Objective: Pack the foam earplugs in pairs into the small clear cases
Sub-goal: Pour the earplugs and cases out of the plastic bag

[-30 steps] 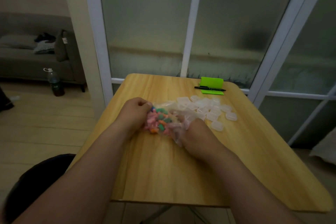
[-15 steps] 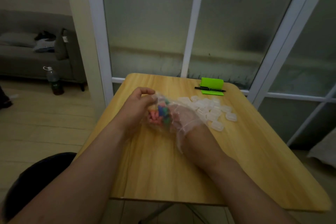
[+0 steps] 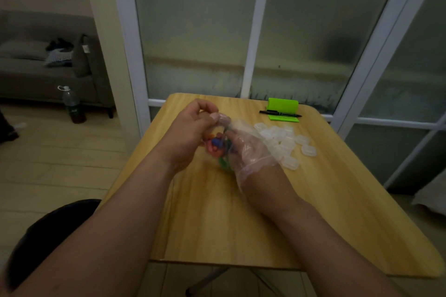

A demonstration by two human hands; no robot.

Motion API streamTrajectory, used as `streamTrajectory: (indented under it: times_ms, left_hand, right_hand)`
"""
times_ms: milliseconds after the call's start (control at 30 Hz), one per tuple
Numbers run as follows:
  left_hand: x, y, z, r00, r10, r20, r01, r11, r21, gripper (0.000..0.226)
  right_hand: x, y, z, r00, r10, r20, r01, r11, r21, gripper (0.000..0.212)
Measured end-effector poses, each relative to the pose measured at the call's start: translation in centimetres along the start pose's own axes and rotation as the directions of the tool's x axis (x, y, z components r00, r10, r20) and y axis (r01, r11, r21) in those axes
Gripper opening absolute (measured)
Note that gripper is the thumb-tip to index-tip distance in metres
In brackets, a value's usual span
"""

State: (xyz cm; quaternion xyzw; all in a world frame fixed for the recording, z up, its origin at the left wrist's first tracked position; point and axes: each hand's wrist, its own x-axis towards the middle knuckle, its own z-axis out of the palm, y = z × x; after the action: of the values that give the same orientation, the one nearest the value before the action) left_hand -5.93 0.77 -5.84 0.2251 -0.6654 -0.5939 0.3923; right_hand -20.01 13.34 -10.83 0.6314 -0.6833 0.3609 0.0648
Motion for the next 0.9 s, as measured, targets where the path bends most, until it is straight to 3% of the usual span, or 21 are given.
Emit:
streamTrajectory:
  times_ms: [67,133,167,233,333,400,467,600,733,800,900]
  left_hand:
    - [0.1,-0.1,-0.2,1.000,-0.004,-0.019,0.004,1.000,-0.001,0.022]
    - [-0.3,-0.5,-0.7,0.999,-0.044,-0.030,0.046,0.998,0.051,0.032]
    - [-0.5,-0.7,-1.0,0.997,-0.077,-0.020,0.079,0.991,0.104,0.034]
    - [-1.1,-1.3,-1.1,0.992,-0.129,0.013,0.124,0.972,0.199,0.033]
    - [-1.5,-1.4,-0.7,0.990,-0.138,0.028,0.133,0.981,0.138,0.027]
    - [-1.5,-1.2,-0.5,0.990,-0.138,0.032,0.136,0.989,0.061,0.027]
    - [-1.3,-1.1,-0.4,0.991,-0.130,0.044,0.129,0.991,0.021,0.026]
    - [-1.0,-1.3,-1.0,0.987,-0.157,0.038,0.154,0.986,0.071,0.021]
    - [-0.9,-2.1,-2.0,0.971,-0.237,-0.010,0.236,0.959,0.156,0.021]
    - [-1.0,-2.4,-2.2,0.980,-0.197,-0.013,0.193,0.948,0.252,0.015]
    - [-1.0,-2.7,-2.2,0.988,-0.148,-0.032,0.151,0.954,0.258,0.011]
  right_hand:
    - [0.6,0.0,0.2,0.989,0.143,0.034,-0.146,0.977,0.156,0.050]
    - [1.4,-0.8,-0.8,0.956,0.229,0.183,-0.292,0.803,0.520,0.066]
    - [1.9,-1.2,-1.0,0.943,0.253,0.215,-0.331,0.754,0.567,0.073]
    - [0.9,-1.7,-1.2,0.948,0.254,0.193,-0.319,0.765,0.559,0.072]
    - [-1.6,-0.8,-0.8,0.994,0.101,0.029,-0.105,0.963,0.249,0.060]
    - [-2.2,0.5,0.3,0.993,0.051,0.104,-0.061,0.993,0.097,0.045]
    - [-1.6,0.3,0.4,0.979,0.074,0.188,-0.064,0.996,-0.061,0.046]
    - [-1.1,-1.2,-0.4,0.993,0.118,0.026,-0.118,0.993,-0.008,0.067]
    - [-0.9,0.2,0.4,0.986,0.158,-0.062,-0.152,0.985,0.079,0.058]
    - [-0.2,0.4,0.8,0.980,0.198,-0.030,-0.195,0.977,0.087,0.067]
    - [0.4,0.7,1.8,0.976,0.217,0.019,-0.217,0.972,0.087,0.064]
